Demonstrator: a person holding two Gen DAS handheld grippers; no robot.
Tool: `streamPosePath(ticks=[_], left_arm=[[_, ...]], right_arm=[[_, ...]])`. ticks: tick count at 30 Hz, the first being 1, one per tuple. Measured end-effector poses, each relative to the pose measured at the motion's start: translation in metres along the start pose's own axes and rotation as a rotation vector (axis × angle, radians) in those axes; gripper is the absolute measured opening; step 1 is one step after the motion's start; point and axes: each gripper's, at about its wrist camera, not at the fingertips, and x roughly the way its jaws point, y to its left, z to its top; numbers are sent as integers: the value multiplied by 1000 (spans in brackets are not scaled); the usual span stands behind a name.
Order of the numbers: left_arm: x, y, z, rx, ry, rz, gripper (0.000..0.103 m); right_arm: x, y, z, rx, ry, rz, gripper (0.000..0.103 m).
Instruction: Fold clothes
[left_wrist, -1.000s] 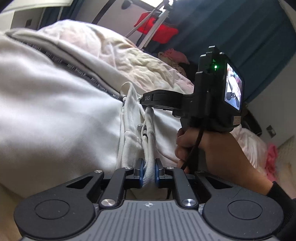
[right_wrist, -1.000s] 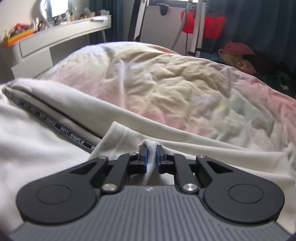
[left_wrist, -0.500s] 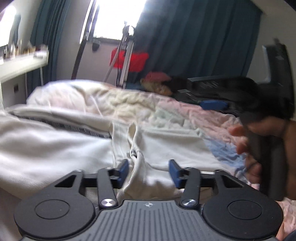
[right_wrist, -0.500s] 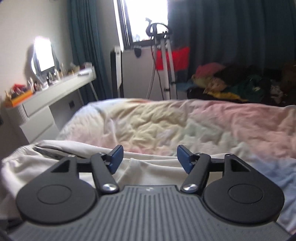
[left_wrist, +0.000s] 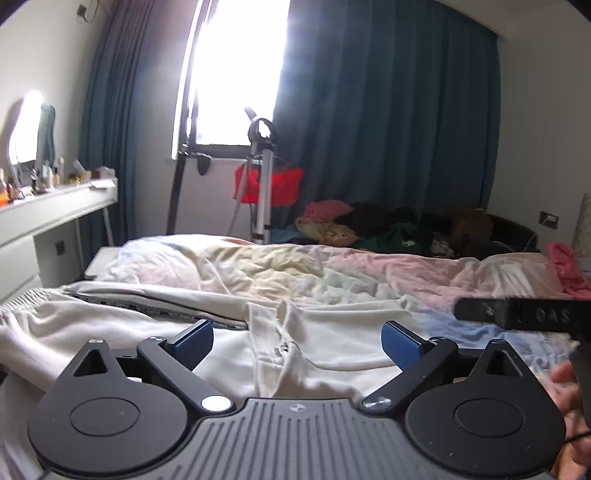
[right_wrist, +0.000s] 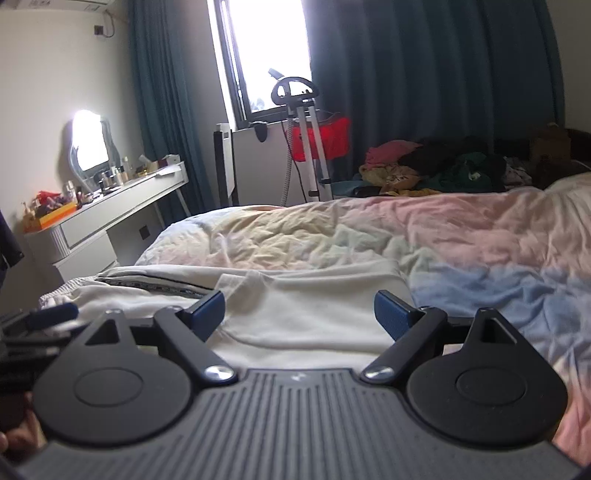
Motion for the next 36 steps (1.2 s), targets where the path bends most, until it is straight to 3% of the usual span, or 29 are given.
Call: streamPosePath(ticks=[14,23,27,36], left_arm=[[41,20,-13,-82,98,32,100],[43,27,-17,-94,101,65,100],[37,60,-12,-218,74,205,100],[27,200,-17,-784,169,453,100]], right_arm=[[11,-6,-12,12,35,-80,89],[8,1,-13,-25,20,-89,89],[9,0,-14,-17,28,-90,89],[8,0,-15,-16,32,-78,89]])
